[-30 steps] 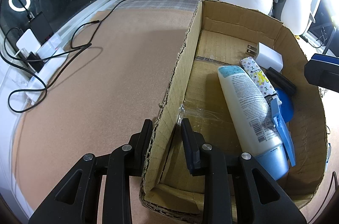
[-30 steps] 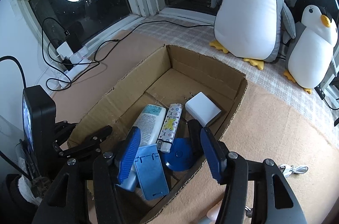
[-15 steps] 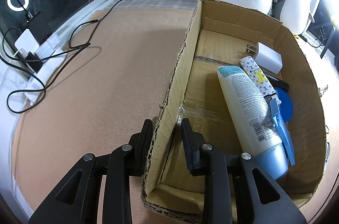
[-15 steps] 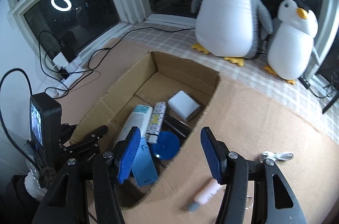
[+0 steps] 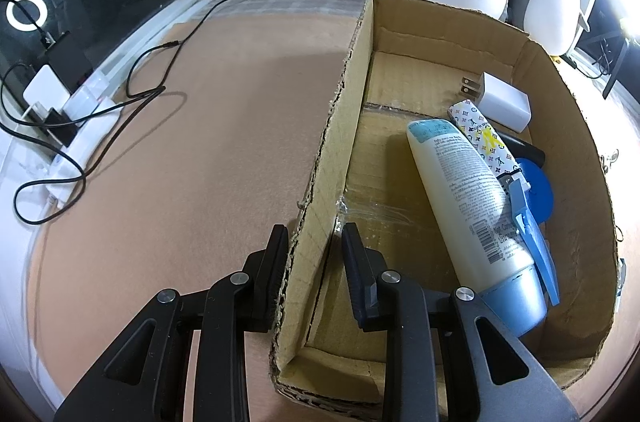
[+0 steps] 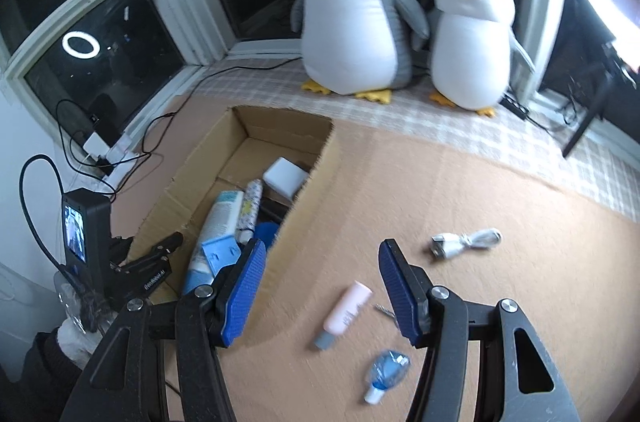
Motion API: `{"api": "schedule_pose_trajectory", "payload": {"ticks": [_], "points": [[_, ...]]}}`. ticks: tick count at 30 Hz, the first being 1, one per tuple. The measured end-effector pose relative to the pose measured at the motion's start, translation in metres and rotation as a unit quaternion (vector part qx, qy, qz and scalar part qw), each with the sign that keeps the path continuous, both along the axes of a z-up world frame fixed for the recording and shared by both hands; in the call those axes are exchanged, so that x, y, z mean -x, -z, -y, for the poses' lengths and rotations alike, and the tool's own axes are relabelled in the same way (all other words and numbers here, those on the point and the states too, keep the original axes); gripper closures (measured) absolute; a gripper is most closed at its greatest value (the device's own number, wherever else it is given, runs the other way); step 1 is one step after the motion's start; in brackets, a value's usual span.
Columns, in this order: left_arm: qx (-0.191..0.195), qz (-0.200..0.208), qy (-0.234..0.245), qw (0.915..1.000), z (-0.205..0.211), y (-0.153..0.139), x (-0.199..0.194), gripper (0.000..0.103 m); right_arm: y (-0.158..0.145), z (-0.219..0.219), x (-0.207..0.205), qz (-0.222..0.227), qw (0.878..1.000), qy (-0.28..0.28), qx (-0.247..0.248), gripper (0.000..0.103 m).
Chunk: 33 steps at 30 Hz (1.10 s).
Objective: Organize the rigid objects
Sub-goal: 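Withdraw the right tool and grasp the pink-and-white small bottle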
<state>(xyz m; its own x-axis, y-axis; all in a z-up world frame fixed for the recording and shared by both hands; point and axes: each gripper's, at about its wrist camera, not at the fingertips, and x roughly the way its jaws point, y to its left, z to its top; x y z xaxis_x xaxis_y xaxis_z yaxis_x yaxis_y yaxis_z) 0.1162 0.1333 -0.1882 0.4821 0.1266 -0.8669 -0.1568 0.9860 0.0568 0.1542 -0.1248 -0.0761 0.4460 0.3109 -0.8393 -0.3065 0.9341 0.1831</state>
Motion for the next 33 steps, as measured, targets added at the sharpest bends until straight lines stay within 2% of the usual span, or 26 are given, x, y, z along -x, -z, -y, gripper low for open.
{"api": "schedule_pose_trajectory", "payload": {"ticks": [10, 12, 17, 20, 33], "points": [[0.001, 0.002, 0.013, 0.9999, -0.002, 0.0, 0.0, 0.077, 0.032, 0.02, 0.007, -0.051, 0.997, 0.054, -0.011, 0.049], [0.003, 0.003, 0.014, 0.9999, -0.002, 0.0, 0.001, 0.077, 0.041, 0.019, 0.009, -0.063, 0.996, 0.059, -0.014, 0.057], [0.004, 0.006, 0.022, 0.9997, -0.003, 0.0, 0.001, 0.077, 0.062, 0.009, 0.009, -0.083, 0.994, 0.065, -0.01, 0.062], [0.008, 0.007, 0.024, 0.9997, -0.004, 0.0, 0.001, 0.077, 0.072, 0.005, 0.006, -0.094, 0.993, 0.075, -0.007, 0.07], [0.016, 0.011, 0.029, 0.9994, -0.006, 0.0, 0.0, 0.077, 0.096, -0.005, -0.004, -0.126, 0.987, 0.1, 0.019, 0.073]]}}
